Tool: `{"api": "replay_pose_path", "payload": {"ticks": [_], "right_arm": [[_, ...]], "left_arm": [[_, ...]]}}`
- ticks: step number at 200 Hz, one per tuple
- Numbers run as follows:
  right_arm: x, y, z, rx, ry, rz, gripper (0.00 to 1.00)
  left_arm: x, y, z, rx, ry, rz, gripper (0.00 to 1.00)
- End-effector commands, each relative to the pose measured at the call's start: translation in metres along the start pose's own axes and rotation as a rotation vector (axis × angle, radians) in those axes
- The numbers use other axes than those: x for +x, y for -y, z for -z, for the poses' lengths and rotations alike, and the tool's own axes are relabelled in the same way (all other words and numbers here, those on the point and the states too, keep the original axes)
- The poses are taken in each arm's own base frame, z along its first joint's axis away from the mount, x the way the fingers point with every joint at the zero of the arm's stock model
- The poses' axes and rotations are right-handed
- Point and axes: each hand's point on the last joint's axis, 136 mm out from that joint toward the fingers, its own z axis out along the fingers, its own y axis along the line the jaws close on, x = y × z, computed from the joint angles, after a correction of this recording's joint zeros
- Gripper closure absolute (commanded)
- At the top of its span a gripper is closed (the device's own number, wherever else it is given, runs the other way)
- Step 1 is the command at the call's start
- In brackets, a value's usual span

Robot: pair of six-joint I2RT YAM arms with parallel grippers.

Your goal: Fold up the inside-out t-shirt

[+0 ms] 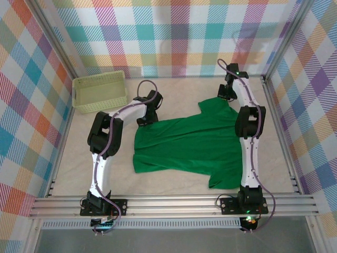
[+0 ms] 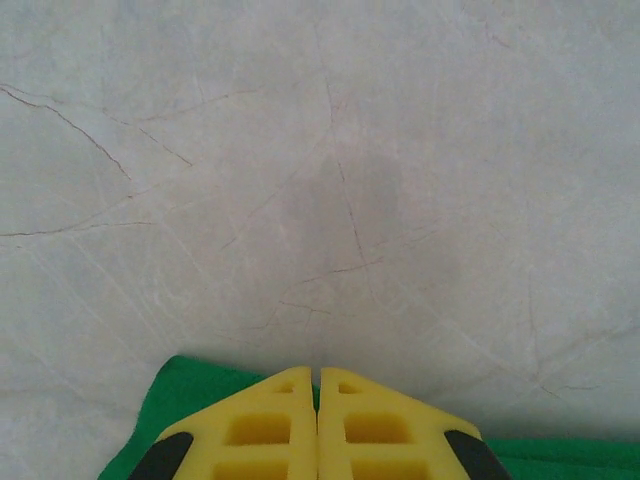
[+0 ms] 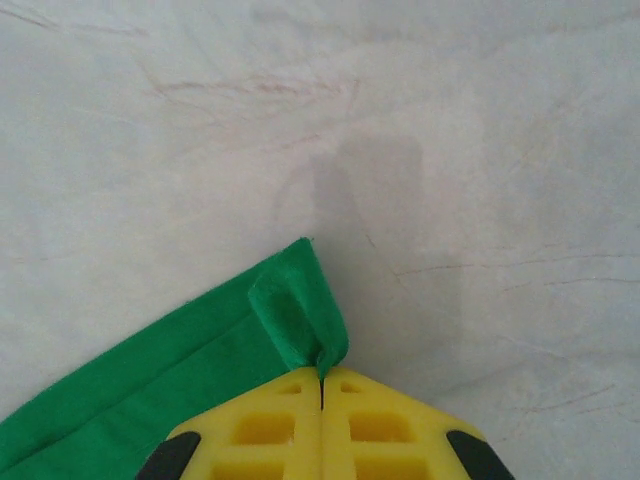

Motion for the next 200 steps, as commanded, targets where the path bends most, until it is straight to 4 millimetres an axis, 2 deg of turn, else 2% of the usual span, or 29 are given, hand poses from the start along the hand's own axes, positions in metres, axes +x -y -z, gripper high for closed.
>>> {"api": "replay_pose_path", "payload": {"ticks": [1, 64, 93, 125, 151, 179, 200], "right_arm": [[-0.038, -0.022, 0.057, -0.065, 0.168, 0.055, 1.00], [-0.066, -0.041, 0.098, -0.103, 0.316, 0.104, 1.00], [-0.081, -0.058, 0.117, -0.184, 0.389, 0.118, 1.00], [-0.093, -0.072, 0.138, -0.256, 0.448, 0.116, 1.00], [-0.093, -0.077, 0.148, -0.284, 0.458, 0.114, 1.00], [-0.083, -0.078, 0.153, -0.293, 0.451, 0.122, 1.00], [-0.073, -0.077, 0.161, -0.306, 0.465, 0.119, 1.00]], "left_arm": [[-0.018, -0.014, 0.027, -0.011, 0.044, 0.004, 0.99], [-0.050, -0.026, 0.044, -0.001, 0.113, 0.047, 1.00], [-0.069, -0.031, 0.055, 0.011, 0.163, 0.066, 1.00], [-0.086, -0.039, 0.055, 0.002, 0.187, 0.066, 1.00], [-0.095, -0.048, 0.051, -0.044, 0.203, 0.044, 1.00], [-0.105, -0.057, 0.055, -0.098, 0.245, 0.001, 1.00], [-0.103, -0.057, 0.054, -0.099, 0.240, -0.024, 1.00]]}}
